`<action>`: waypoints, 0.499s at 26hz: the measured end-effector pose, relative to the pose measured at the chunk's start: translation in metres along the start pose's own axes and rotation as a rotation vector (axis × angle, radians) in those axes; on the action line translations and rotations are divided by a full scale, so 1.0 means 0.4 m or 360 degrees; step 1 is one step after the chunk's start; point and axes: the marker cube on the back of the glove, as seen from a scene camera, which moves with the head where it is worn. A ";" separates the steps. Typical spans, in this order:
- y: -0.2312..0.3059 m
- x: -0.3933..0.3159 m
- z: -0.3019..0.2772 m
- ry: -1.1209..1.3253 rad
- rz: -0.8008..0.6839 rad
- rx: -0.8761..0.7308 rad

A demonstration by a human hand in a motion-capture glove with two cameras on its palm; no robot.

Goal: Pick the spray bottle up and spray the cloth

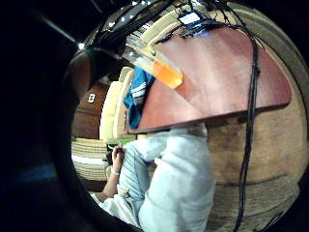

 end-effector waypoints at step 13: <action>-0.072 0.022 0.058 -0.0075 0.0226 -0.0193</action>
